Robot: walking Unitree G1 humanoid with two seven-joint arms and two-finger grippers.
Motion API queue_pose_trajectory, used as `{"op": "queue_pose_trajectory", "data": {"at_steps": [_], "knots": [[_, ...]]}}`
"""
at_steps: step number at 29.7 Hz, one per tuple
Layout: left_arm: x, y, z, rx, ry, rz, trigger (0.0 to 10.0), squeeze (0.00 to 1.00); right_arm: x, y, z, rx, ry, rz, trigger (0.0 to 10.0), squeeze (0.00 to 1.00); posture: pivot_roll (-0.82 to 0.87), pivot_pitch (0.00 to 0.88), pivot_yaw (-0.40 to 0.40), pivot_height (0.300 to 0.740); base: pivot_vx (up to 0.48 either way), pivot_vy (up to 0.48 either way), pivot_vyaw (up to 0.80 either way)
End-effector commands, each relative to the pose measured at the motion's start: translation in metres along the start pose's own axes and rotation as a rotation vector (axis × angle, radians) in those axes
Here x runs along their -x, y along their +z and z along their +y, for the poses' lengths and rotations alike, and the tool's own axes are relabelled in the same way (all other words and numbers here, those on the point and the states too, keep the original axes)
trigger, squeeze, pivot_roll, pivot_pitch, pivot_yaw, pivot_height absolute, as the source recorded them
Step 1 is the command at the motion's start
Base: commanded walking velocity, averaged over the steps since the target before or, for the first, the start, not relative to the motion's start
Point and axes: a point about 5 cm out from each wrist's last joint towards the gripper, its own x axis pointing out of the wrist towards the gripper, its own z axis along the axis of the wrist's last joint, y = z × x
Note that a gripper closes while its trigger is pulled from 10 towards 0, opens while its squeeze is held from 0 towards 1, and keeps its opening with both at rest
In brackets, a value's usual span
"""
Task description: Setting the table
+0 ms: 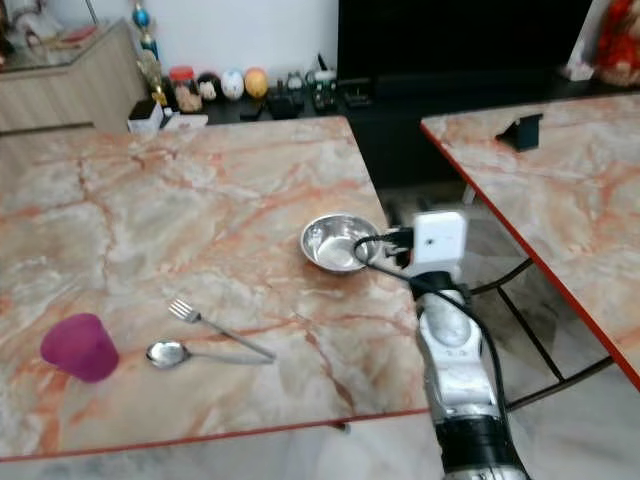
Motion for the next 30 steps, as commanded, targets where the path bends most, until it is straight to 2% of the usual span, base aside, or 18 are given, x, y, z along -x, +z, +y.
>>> {"op": "queue_pose_trajectory", "data": {"at_steps": [1,4,7,12,13,14,15,16,21,30], "knots": [[0.001,-0.005,0.001,0.015,0.005,0.032,10.0,0.00,0.000,0.002,-0.007,-0.009,-0.025,-0.005,10.0,0.00,-0.07,0.000,0.052,0.740,0.274,0.000,0.00],[-0.001,-0.003,-0.001,0.016,0.004,0.037,10.0,0.00,0.000,0.002,-0.008,-0.022,-0.039,-0.002,10.0,0.00,-0.07,0.000,0.054,0.740,0.271,0.000,0.00],[-0.007,0.004,-0.015,0.013,-0.011,0.035,10.0,0.00,0.000,0.001,-0.008,-0.031,-0.040,0.003,10.0,0.00,-0.07,0.000,0.053,0.740,0.175,0.000,0.00],[-0.008,0.005,-0.016,0.023,-0.012,0.028,10.0,0.00,0.000,0.002,-0.012,-0.101,-0.073,0.005,10.0,0.00,-0.07,0.000,0.054,0.740,0.000,0.000,0.00],[-0.008,0.005,-0.016,0.021,-0.012,0.033,10.0,0.00,0.000,0.002,-0.013,-0.112,-0.076,0.008,10.0,0.33,-0.07,0.000,0.054,0.740,0.000,0.000,0.00],[-0.008,0.004,-0.016,0.018,-0.012,0.037,10.0,0.00,0.001,0.002,-0.013,-0.121,-0.078,0.010,10.0,0.33,-0.07,0.000,0.054,0.740,0.000,0.000,0.00],[-0.008,0.003,-0.016,0.016,-0.013,0.039,10.0,0.00,0.002,0.002,-0.014,-0.133,-0.082,0.015,10.0,0.85,-0.08,0.000,0.053,0.740,0.000,0.000,0.00],[-0.007,0.003,-0.015,0.016,-0.012,0.040,10.0,0.00,0.002,0.002,-0.015,-0.143,-0.087,0.020,10.0,1.00,-0.08,0.000,0.052,0.740,0.000,0.000,0.00],[-0.009,0.005,-0.020,0.014,-0.018,0.030,10.0,0.00,0.009,-0.002,-0.024,-0.195,-0.133,0.065,10.0,1.00,-0.08,0.000,0.052,0.740,0.000,0.000,0.00],[-0.014,0.015,-0.027,0.010,-0.022,0.016,10.0,0.00,0.016,-0.009,-0.049,-0.295,-0.251,0.211,10.0,1.00,-0.07,0.000,0.056,0.740,0.000,0.000,0.00]]}}
